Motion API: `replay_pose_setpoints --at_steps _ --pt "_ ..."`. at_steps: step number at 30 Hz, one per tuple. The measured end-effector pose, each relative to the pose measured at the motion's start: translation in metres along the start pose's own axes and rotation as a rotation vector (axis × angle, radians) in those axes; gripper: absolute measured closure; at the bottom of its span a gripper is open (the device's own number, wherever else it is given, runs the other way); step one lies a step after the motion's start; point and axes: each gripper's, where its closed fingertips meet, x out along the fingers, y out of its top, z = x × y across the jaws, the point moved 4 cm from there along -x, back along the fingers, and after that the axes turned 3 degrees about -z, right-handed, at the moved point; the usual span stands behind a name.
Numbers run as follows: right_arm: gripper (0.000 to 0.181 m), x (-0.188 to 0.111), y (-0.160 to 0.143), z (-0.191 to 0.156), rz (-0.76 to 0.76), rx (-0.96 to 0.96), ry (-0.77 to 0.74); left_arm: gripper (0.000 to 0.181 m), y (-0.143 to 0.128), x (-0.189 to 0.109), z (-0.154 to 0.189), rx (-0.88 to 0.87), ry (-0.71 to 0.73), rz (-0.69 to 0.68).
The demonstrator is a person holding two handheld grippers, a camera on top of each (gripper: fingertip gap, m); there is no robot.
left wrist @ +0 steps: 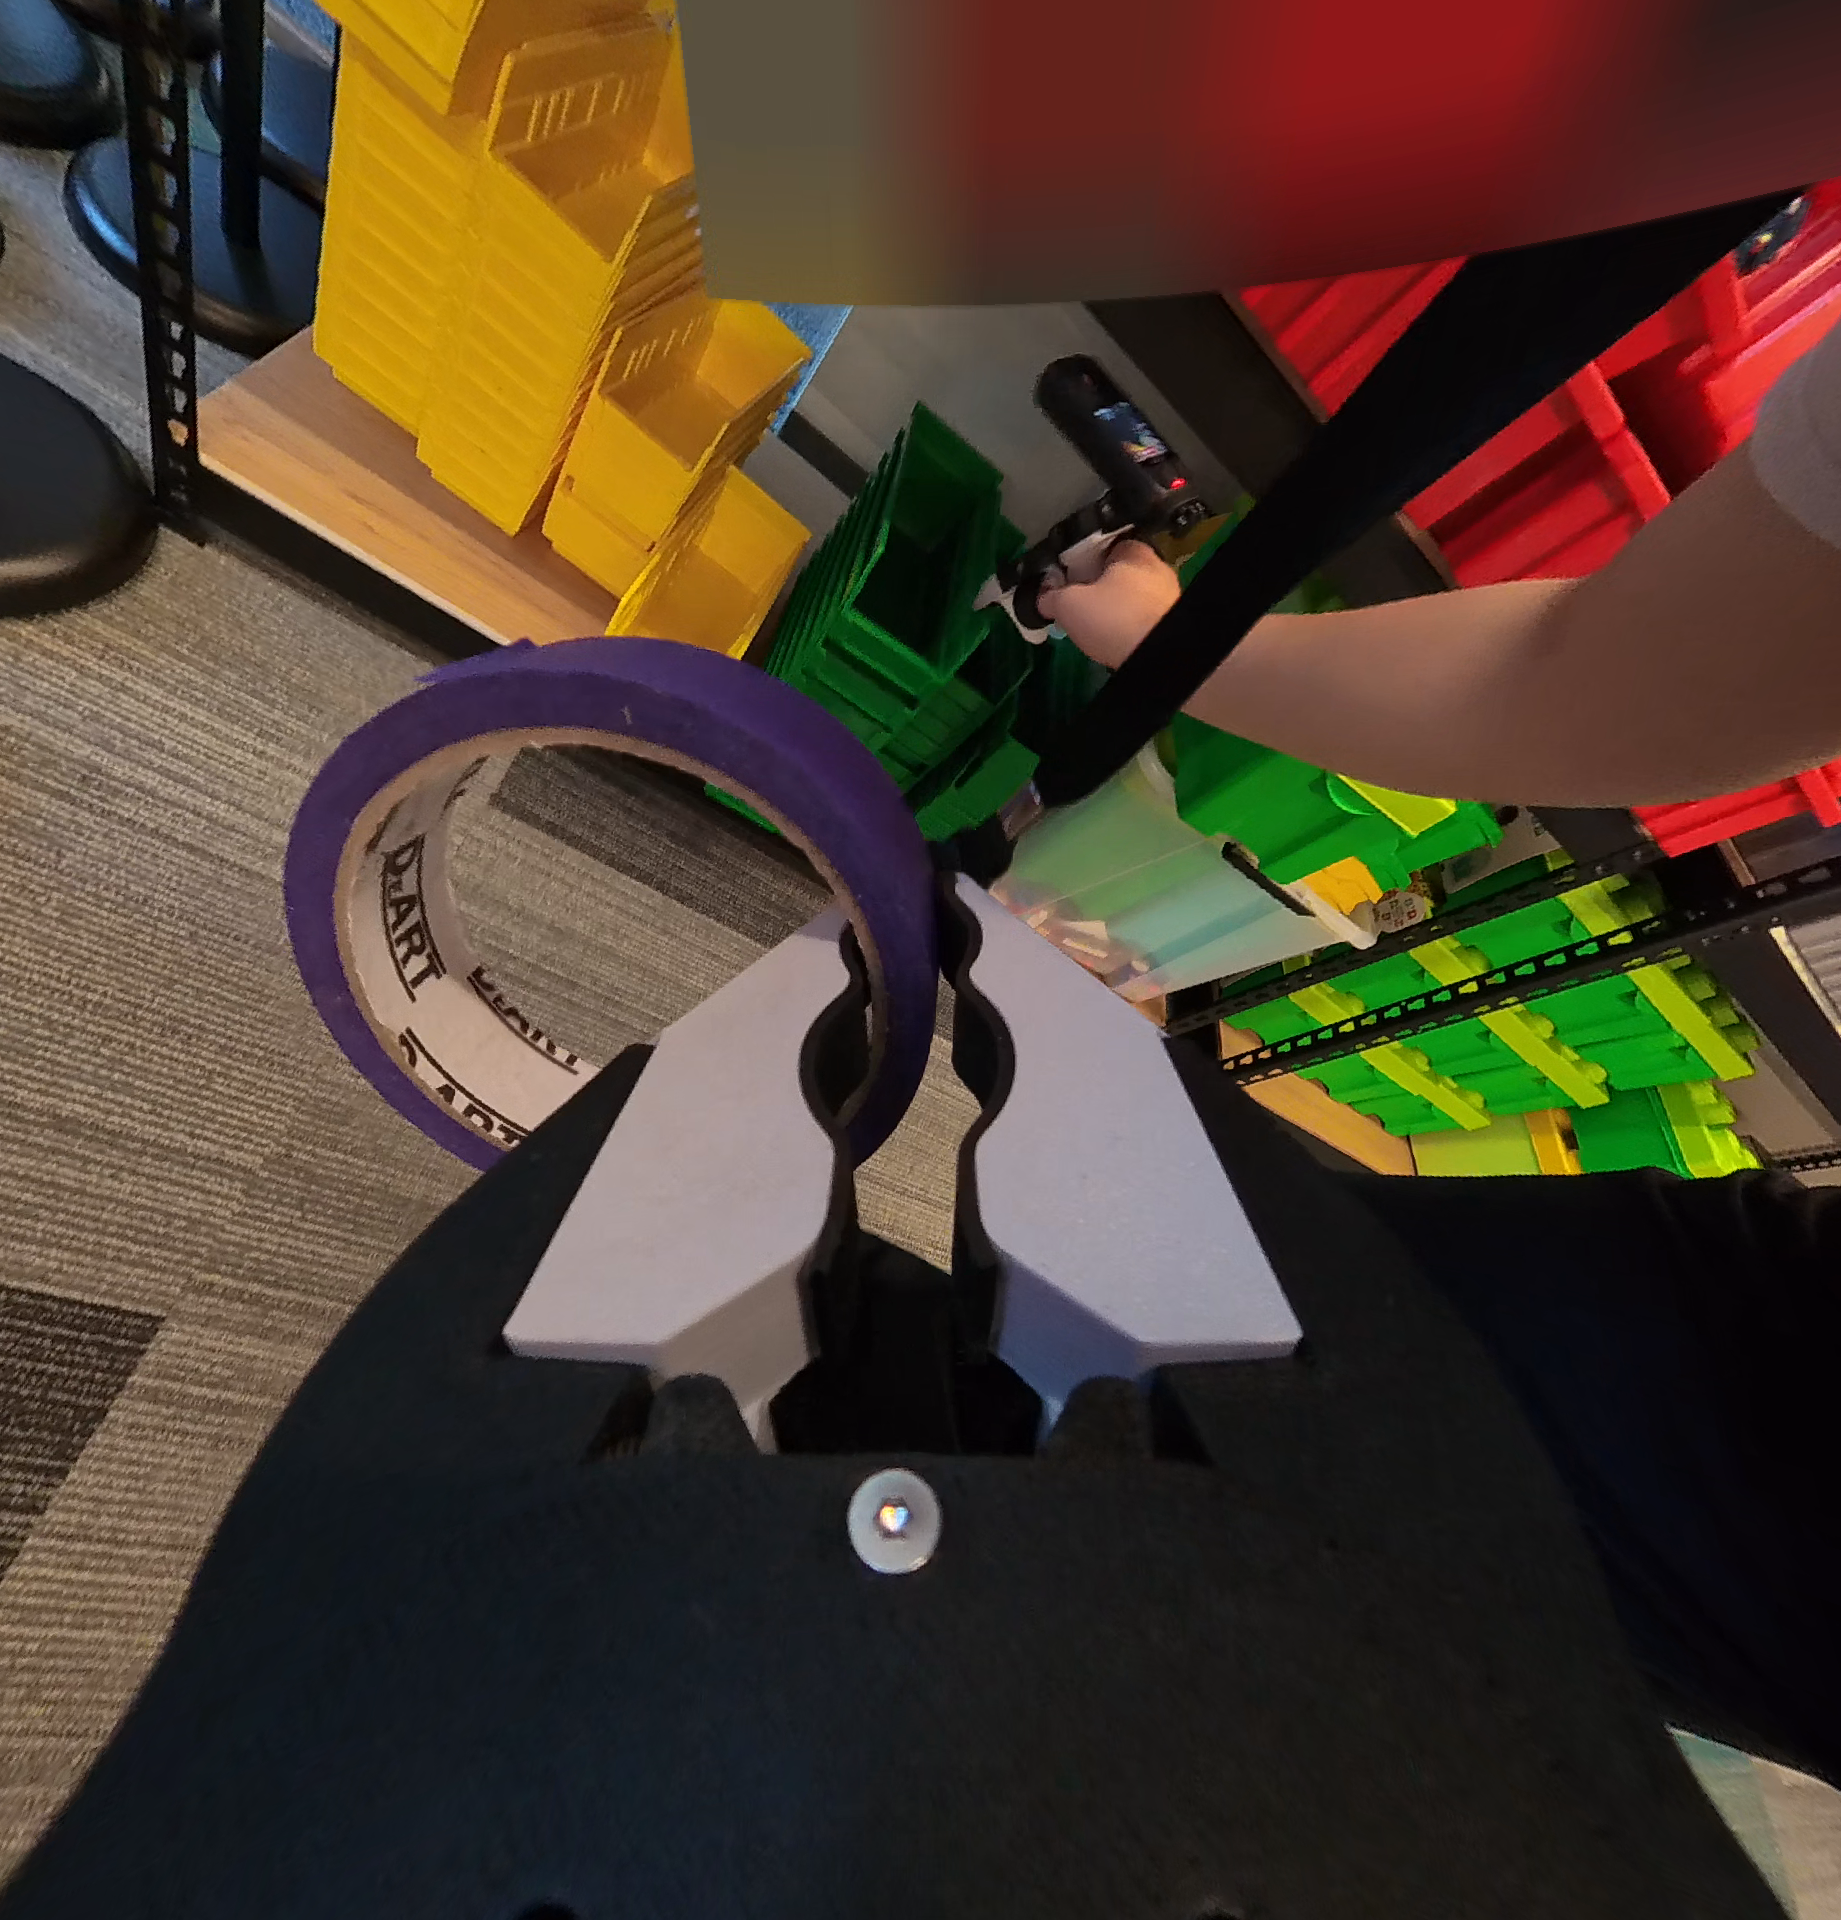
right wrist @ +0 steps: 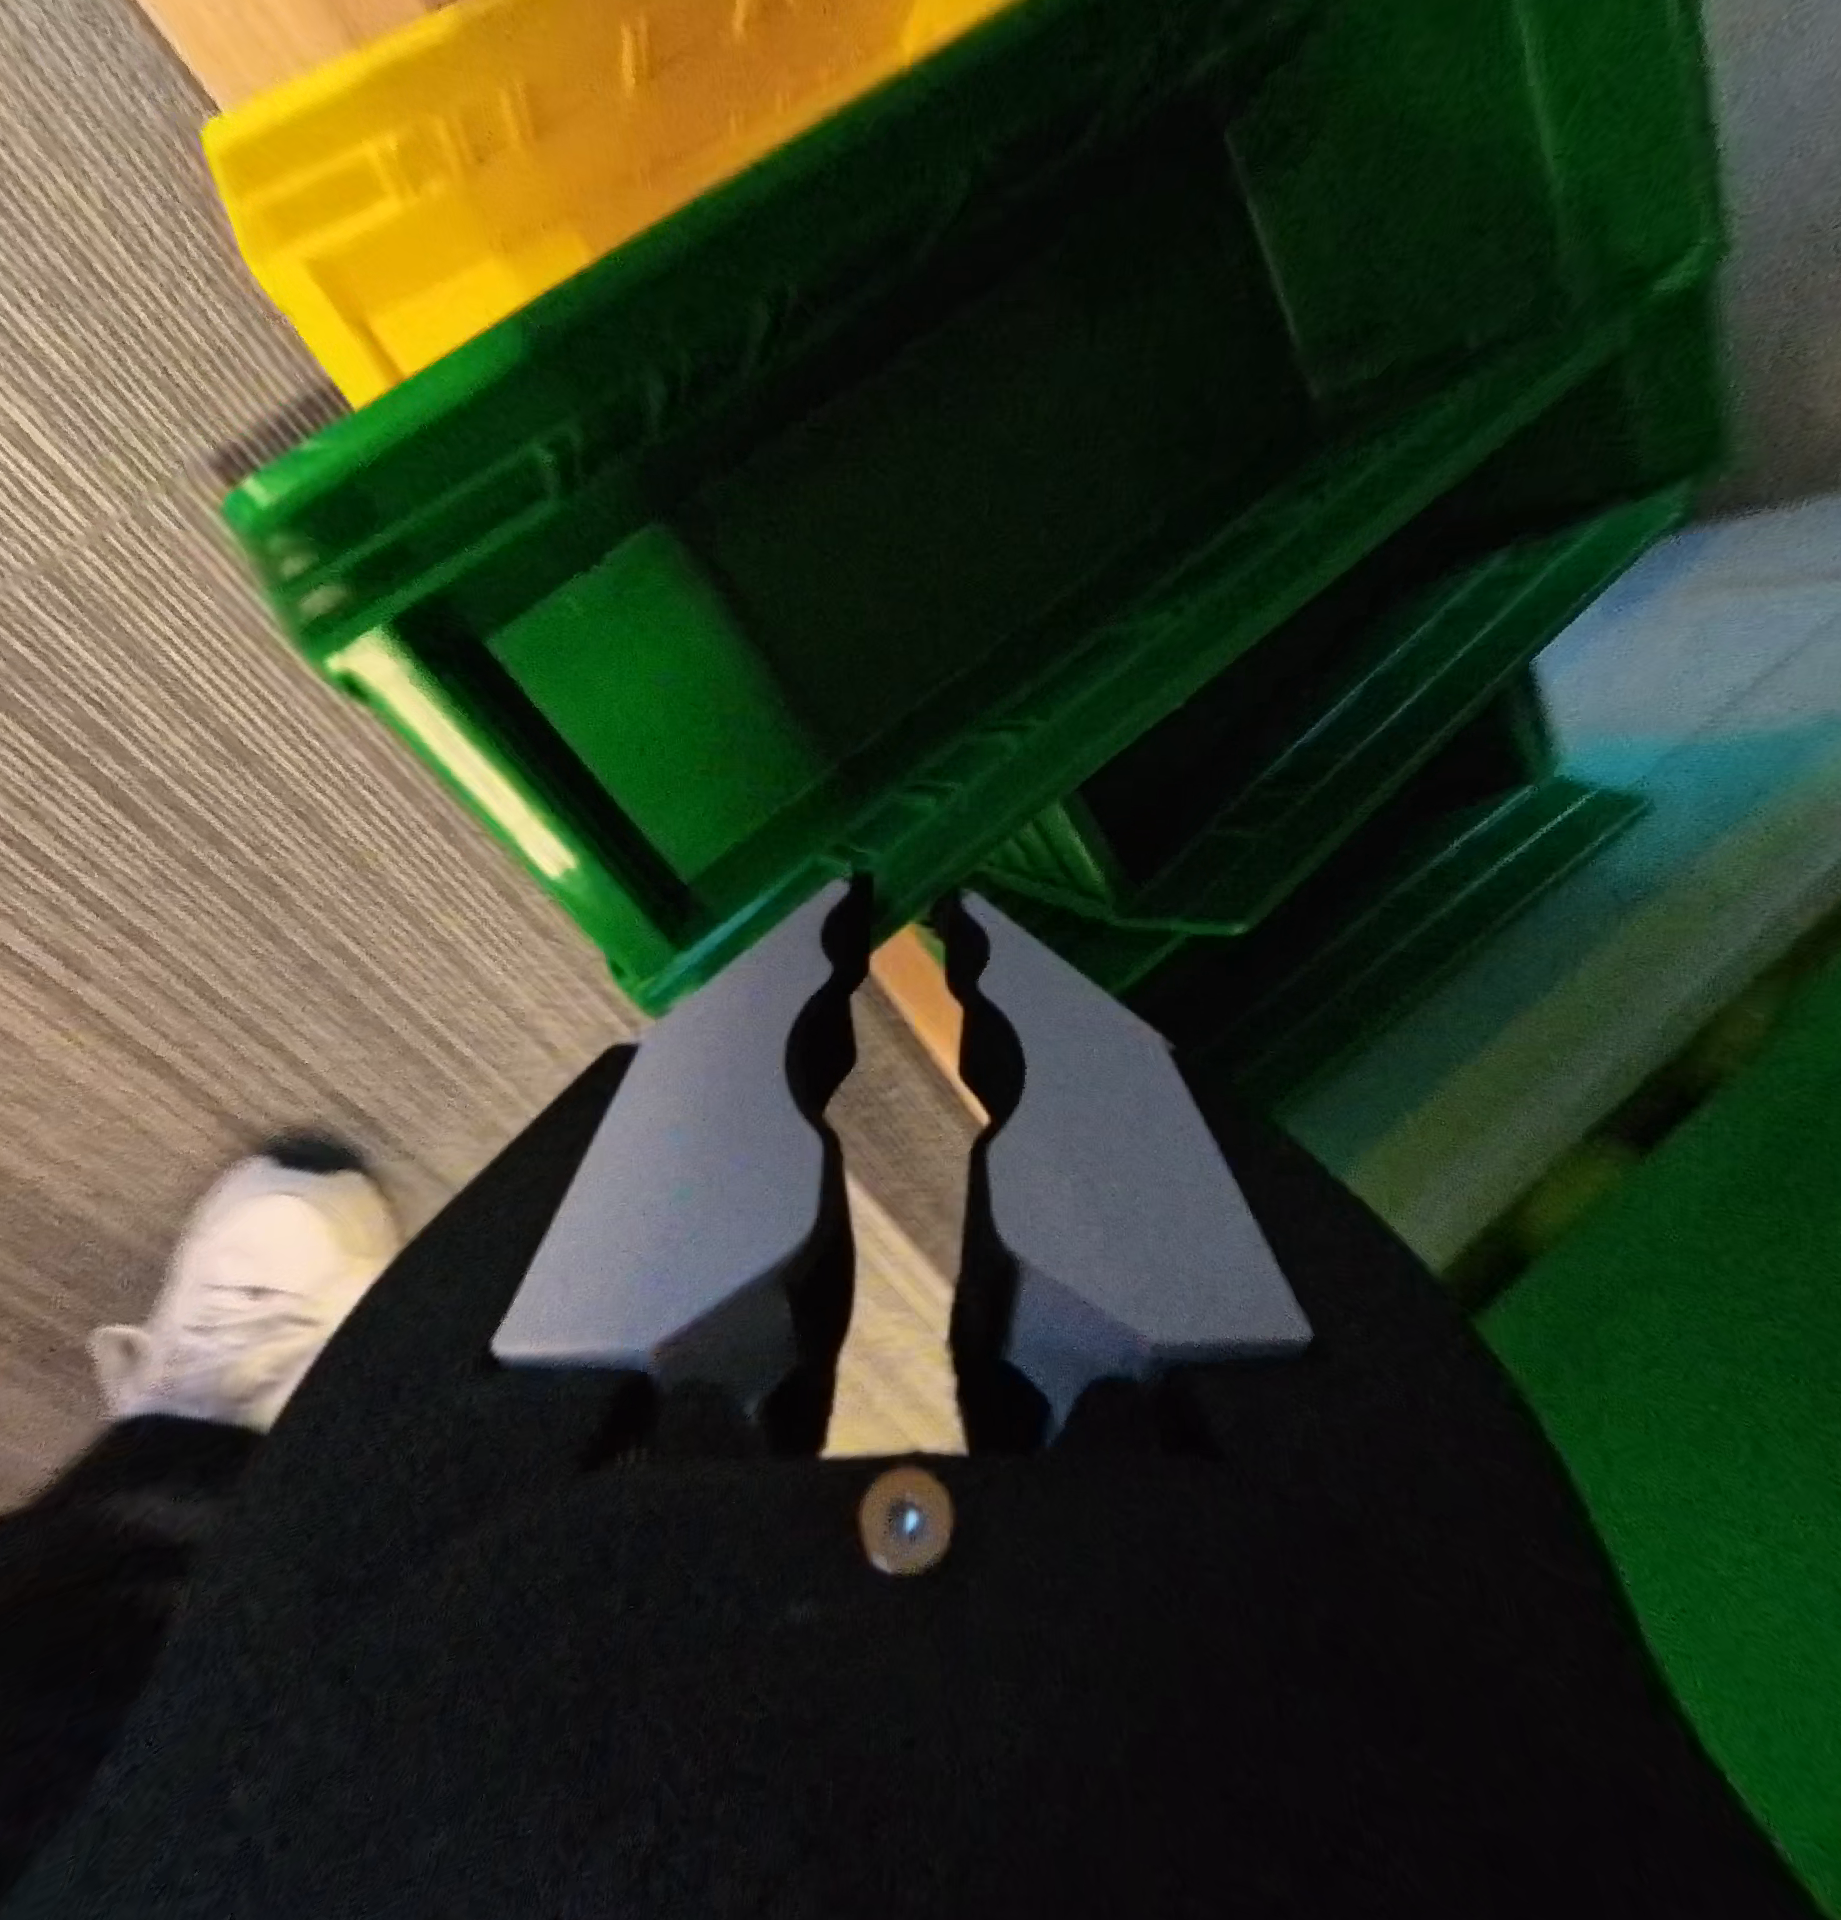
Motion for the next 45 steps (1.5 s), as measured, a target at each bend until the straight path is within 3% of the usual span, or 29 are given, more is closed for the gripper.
replay_pose_setpoints --at_steps 2,3,4,5,8,14,16,17,19,26,30,33,36,39,43,45 --pt "0.174 -0.02 0.012 -0.002 0.118 -0.179 -0.125 0.174 0.001 0.0 0.002 0.003 -0.004 0.003" --pt "0.167 -0.033 0.02 -0.005 0.202 -0.269 -0.19 0.174 0.0 0.0 0.002 0.003 -0.005 0.003" --pt "0.156 -0.041 0.026 -0.016 0.265 -0.349 -0.176 0.174 -0.001 0.0 0.003 0.001 -0.006 0.004" --pt "0.153 -0.042 0.027 -0.036 0.298 -0.413 -0.07 0.174 -0.002 0.0 0.003 -0.002 -0.007 0.005" --pt "0.134 -0.015 0.019 -0.071 0.171 -0.534 0.133 0.174 -0.005 0.0 0.002 -0.006 -0.008 0.006" --pt "0.133 0.041 0.018 -0.095 -0.107 -0.775 0.279 0.174 -0.004 0.002 0.004 0.007 0.002 -0.005" --pt "0.137 0.056 0.017 -0.09 -0.204 -0.766 0.272 0.174 -0.005 0.002 0.006 0.008 0.004 -0.009" --pt "0.156 0.06 0.012 -0.093 -0.261 -0.746 0.347 0.174 -0.006 0.002 0.007 0.009 0.005 -0.011" --pt "0.163 0.063 0.012 -0.094 -0.313 -0.706 0.421 0.174 -0.007 0.003 0.008 0.011 0.008 -0.012" --pt "0.164 0.049 0.016 -0.085 -0.269 -0.697 0.46 0.174 -0.008 0.008 0.014 0.001 0.008 0.0" --pt "0.166 0.039 0.017 -0.079 -0.181 -0.534 0.474 0.174 -0.009 0.01 0.015 -0.003 0.006 -0.001" --pt "0.166 0.034 0.004 -0.086 -0.196 -0.693 0.486 0.174 -0.01 0.011 0.014 -0.01 0.004 -0.001" --pt "0.165 0.03 0.011 -0.085 -0.14 -0.51 0.446 0.174 -0.009 0.013 0.015 -0.016 -0.007 -0.004" --pt "0.163 0.016 0.007 -0.092 -0.226 -0.698 0.387 0.174 -0.008 0.015 0.016 -0.01 -0.018 -0.011" --pt "0.161 0.0 0.025 -0.08 -0.176 -0.564 0.377 0.174 -0.005 0.014 0.016 0.001 -0.027 -0.018" --pt "0.162 0.011 0.02 -0.089 -0.195 -0.577 0.415 0.174 -0.003 0.014 0.014 -0.003 -0.025 -0.013"
